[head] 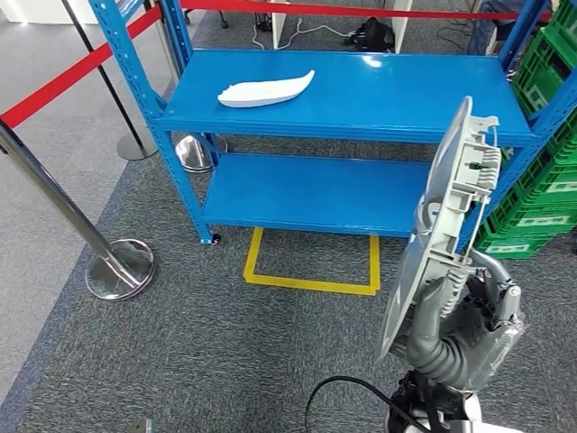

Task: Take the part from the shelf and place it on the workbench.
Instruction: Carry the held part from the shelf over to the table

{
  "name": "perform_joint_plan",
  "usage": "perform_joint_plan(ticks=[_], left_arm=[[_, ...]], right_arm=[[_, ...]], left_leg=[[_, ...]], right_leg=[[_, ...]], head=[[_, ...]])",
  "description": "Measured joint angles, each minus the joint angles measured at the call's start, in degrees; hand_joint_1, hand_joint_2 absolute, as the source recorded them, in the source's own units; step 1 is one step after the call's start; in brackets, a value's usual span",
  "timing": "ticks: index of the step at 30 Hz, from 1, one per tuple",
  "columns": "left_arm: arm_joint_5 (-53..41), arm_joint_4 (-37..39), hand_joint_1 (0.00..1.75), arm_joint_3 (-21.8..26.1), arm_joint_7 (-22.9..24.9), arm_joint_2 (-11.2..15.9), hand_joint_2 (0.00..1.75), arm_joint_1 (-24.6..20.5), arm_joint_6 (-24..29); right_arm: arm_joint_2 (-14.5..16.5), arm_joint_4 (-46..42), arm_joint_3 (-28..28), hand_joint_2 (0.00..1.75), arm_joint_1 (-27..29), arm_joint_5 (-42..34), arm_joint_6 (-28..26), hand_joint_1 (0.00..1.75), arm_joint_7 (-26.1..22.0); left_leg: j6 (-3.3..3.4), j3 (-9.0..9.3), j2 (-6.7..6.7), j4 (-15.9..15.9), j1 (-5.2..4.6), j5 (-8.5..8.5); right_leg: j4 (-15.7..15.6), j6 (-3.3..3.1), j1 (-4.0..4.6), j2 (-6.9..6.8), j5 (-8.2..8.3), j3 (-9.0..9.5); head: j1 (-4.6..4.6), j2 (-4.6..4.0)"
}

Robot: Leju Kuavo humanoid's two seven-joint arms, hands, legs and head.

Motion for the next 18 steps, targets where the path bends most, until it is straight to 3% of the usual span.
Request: perform_joint_plan(ticks=[1,4,6,8,9,10,11,12,14,15,16,18], left_arm=[[0.01,0.00,0.00,0.00,-0.02,-0.01,1.75,-0.06,-0.01],[0.08,0.00,0.00,0.00,-0.07,-0.03,1.75,0.13,-0.01],[0.09,0.00,0.00,0.00,-0.09,-0.03,1.75,0.25,-0.03],[0.09,0.00,0.00,0.00,-0.11,-0.03,1.75,0.28,-0.05],[0.09,0.00,0.00,0.00,-0.11,-0.03,1.75,0.31,-0.05],[0.09,0.00,0.00,0.00,-0.12,-0.03,1.75,0.34,-0.05],[0.08,0.00,0.00,0.00,-0.12,-0.03,1.75,0.36,-0.05],[0.05,0.00,0.00,0.00,-0.12,-0.03,1.75,0.39,-0.05],[-0.17,0.00,0.00,0.00,-0.12,-0.03,1.75,0.39,-0.05],[-0.30,0.00,0.00,0.00,-0.12,-0.01,1.75,0.39,-0.05],[-0.43,0.00,0.00,-0.01,-0.12,0.03,1.75,0.38,-0.05],[-0.56,0.00,0.00,-0.02,-0.12,0.11,1.75,0.37,-0.05]], right_arm=[[-0.01,-0.01,0.17,1.75,0.00,-0.31,0.29,1.75,0.08],[-0.17,-0.01,0.85,1.75,0.19,-1.46,1.66,1.75,0.35],[-0.39,-0.01,1.11,1.75,0.44,-1.78,2.22,1.75,0.37],[-0.62,-0.01,1.23,1.75,0.63,-1.82,2.52,1.75,0.37],[-0.72,-0.01,1.26,1.75,0.72,-1.82,2.61,1.75,0.37],[-0.82,-0.01,1.27,1.75,0.81,-1.83,2.66,1.75,0.37],[-0.89,-0.01,1.28,1.75,0.88,-1.81,2.67,1.75,0.34],[-0.94,-0.01,1.28,1.75,0.91,-1.79,2.67,1.75,0.25],[-0.98,-0.01,1.30,1.75,0.89,-1.52,2.63,1.75,-0.16],[-0.98,-0.02,1.30,1.75,0.92,-1.18,2.51,1.75,-0.46],[-0.98,-0.03,1.28,1.75,1.00,-0.69,2.28,1.75,-0.75],[-0.98,-0.07,1.26,1.75,1.26,0.46,1.61,1.75,-1.21]], left_leg=[[0.20,1.09,-0.01,-1.95,-0.07,-0.19],[1.05,0.88,0.03,-3.06,-0.14,0.04],[1.80,0.50,0.08,-3.25,-0.01,0.72],[2.21,-0.09,0.10,-3.20,-0.05,1.24],[2.29,-0.39,0.11,-3.17,-0.11,1.48],[2.30,-0.66,0.11,-3.11,-0.15,1.69],[2.27,-0.89,0.10,-3.05,-0.19,1.86],[2.20,-1.02,0.08,-2.99,-0.21,1.98],[1.90,-1.18,0.03,-2.79,-0.34,2.13],[1.67,-1.30,0.03,-2.66,-0.45,2.22],[1.40,-1.46,0.03,-2.54,-0.51,2.34],[0.84,-1.77,0.04,-2.43,-0.49,2.62]], right_leg=[[0.02,0.33,0.05,-0.02,0.32,-0.20],[0.07,1.32,-0.05,-0.10,0.81,-0.75],[3.30,1.82,-0.11,-0.17,-1.70,-2.20],[10.90,2.16,-0.09,-0.21,-6.22,-5.01],[14.39,2.25,-0.07,-0.20,-7.83,-6.13],[16.21,2.26,-0.06,-0.20,-8.45,-6.41],[15.74,2.19,-0.05,-0.21,-8.01,-5.58],[12.92,2.06,-0.04,-0.22,-6.70,-3.55],[4.54,1.66,0.04,-0.29,-4.09,1.77],[1.50,1.36,0.11,-0.29,-3.36,3.55],[-0.03,1.08,0.21,-0.25,-3.14,4.35],[-0.21,0.46,0.30,-0.10,-2.88,4.07]], head=[[0.01,0.00],[0.03,0.00],[0.21,0.00],[0.46,0.00],[0.50,0.00],[0.51,0.00],[0.52,0.00],[0.52,0.00],[0.53,0.00],[0.50,0.00],[0.47,0.00],[0.44,0.00]])
